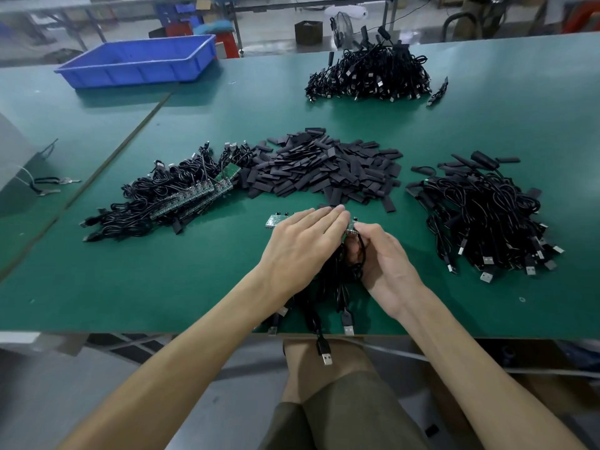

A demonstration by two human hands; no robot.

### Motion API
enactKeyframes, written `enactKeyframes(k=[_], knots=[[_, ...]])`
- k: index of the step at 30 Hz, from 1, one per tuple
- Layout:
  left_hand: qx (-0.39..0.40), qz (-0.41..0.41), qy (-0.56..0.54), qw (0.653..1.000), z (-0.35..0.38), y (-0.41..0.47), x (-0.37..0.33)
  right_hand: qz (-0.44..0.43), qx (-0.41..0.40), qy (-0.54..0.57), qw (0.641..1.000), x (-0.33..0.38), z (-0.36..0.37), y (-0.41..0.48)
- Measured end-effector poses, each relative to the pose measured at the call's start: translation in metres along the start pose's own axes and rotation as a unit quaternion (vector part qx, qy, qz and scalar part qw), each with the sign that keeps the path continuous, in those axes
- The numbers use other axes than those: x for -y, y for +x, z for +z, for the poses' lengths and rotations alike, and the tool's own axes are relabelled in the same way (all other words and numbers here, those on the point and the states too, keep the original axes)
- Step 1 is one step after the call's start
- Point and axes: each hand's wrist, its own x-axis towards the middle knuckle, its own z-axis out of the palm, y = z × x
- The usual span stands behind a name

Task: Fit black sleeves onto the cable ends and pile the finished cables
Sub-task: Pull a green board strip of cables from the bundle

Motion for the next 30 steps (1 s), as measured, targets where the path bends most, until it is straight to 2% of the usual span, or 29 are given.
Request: enactKeyframes(k=[13,25,30], knots=[[0.008,-0.017,0.007,1.000,0.004,0.000,-0.004,0.016,-0.001,0.005,1.000,-0.001,-0.005,0.001],[0.073,-0.041,0.007,0.996,0.002,0.002,-0.006,0.038,-0.022,-0.012,0.999,-0.008,-0.007,0.002],[0.117,-0.033,-0.010,0.993,-0.004,-0.002,0.006,0.046,-0.008,0.032,0.998,-0.006,-0.004,0.004]])
